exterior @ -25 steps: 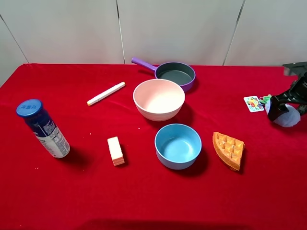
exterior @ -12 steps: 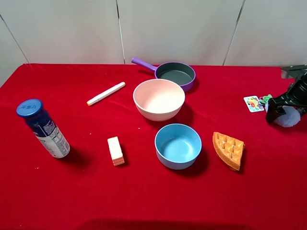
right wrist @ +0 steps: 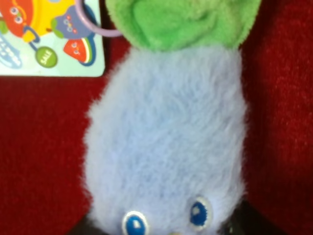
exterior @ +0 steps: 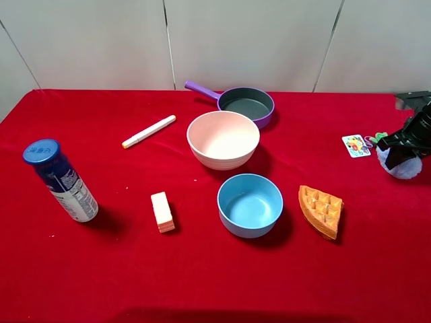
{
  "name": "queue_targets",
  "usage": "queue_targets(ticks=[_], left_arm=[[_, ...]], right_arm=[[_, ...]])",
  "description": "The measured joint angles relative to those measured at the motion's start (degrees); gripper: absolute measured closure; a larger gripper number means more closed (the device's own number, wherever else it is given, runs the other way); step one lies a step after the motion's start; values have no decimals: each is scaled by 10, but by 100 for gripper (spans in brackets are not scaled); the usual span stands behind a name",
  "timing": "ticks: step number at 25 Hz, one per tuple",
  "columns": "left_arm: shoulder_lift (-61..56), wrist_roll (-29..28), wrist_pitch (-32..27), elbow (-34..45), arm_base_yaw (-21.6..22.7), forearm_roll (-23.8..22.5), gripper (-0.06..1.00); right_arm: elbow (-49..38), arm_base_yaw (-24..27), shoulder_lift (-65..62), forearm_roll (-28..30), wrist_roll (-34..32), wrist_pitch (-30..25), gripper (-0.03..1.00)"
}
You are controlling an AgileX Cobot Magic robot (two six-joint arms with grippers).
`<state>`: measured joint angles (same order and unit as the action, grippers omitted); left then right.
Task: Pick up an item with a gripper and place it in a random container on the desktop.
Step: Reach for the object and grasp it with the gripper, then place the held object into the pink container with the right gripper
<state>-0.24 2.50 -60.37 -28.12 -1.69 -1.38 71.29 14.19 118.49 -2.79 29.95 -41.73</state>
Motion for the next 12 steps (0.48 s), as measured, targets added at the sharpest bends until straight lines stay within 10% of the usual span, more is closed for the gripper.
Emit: queue_targets(ticks=[12], left_arm=[[0,0,0,0,0,0,-4]], right_arm=[[0,0,0,0,-15,-1,73]])
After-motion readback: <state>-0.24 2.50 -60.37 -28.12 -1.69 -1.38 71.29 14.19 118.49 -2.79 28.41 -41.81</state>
